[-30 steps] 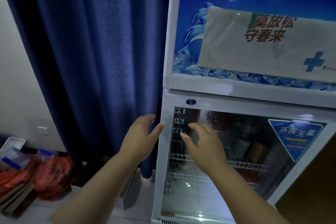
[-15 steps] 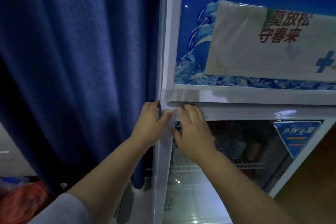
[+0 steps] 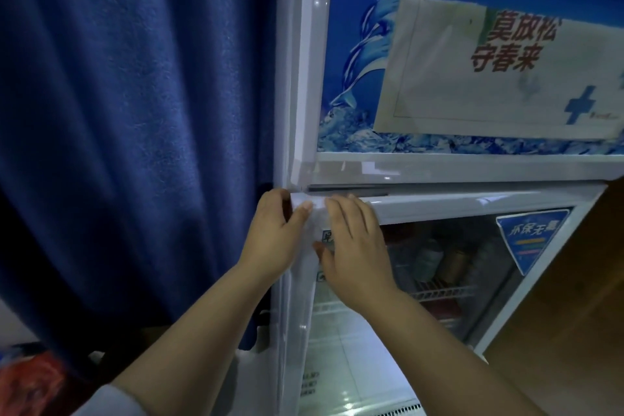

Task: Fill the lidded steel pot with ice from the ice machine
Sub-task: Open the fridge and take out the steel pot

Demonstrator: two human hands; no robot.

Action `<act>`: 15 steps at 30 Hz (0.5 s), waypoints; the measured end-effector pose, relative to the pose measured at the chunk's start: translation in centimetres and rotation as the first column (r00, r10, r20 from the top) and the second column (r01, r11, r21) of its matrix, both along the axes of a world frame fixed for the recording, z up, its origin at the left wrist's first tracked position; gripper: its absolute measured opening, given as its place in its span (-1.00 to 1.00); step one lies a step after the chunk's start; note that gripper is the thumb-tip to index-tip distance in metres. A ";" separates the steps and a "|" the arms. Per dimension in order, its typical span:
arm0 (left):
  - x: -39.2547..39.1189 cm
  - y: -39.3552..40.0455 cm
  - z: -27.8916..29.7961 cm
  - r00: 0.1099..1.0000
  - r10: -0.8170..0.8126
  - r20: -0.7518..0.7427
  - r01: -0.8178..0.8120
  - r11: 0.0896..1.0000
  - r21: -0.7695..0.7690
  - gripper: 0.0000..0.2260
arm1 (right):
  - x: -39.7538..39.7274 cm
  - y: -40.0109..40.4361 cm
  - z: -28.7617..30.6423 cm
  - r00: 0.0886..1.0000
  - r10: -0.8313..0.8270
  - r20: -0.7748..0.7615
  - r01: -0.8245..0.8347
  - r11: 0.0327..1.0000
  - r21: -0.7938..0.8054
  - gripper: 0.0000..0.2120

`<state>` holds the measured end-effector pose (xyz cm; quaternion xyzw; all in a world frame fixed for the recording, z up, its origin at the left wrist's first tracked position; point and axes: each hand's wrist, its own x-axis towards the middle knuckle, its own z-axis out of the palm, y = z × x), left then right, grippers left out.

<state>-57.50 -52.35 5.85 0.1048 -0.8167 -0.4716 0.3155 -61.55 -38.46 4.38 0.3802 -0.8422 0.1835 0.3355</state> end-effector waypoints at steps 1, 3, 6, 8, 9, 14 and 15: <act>0.8 0.5 0.2 1.000 0.004 -0.007 -0.004 1.000 -0.015 -0.77 | 0.3 0.3 -0.2 1.000 0.003 -0.003 -0.003 1.000 -0.011 -0.39; 2.6 1.7 0.4 1.000 -0.008 -0.010 0.008 1.000 -0.021 -0.77 | 1.2 1.3 -0.7 1.000 0.024 -0.011 -0.025 0.999 -0.040 -0.43; 5.0 3.4 0.5 0.999 -0.044 -0.011 0.044 0.999 0.005 -0.77 | 2.7 3.2 -1.2 0.998 0.060 0.011 -0.059 0.997 -0.055 -0.42; 6.1 4.3 0.3 0.999 -0.032 -0.033 0.032 0.999 0.019 -0.77 | 3.5 4.4 -1.3 0.995 0.094 0.037 -0.092 0.993 -0.074 -0.42; 6.6 4.9 0.3 0.999 -0.021 -0.048 0.022 1.000 0.022 -0.76 | 3.9 5.1 -1.2 0.993 0.111 0.050 -0.107 0.991 -0.086 -0.43; 9.6 8.4 0.1 0.998 -0.007 -0.070 0.014 0.995 0.097 -0.80 | 6.4 8.3 -1.0 0.977 0.183 0.106 -0.168 0.976 -0.137 -0.45; 10.3 9.3 0.1 0.998 -0.011 -0.064 0.019 0.993 0.116 -0.82 | 6.9 9.1 -0.9 0.973 0.199 0.116 -0.182 0.973 -0.141 -0.46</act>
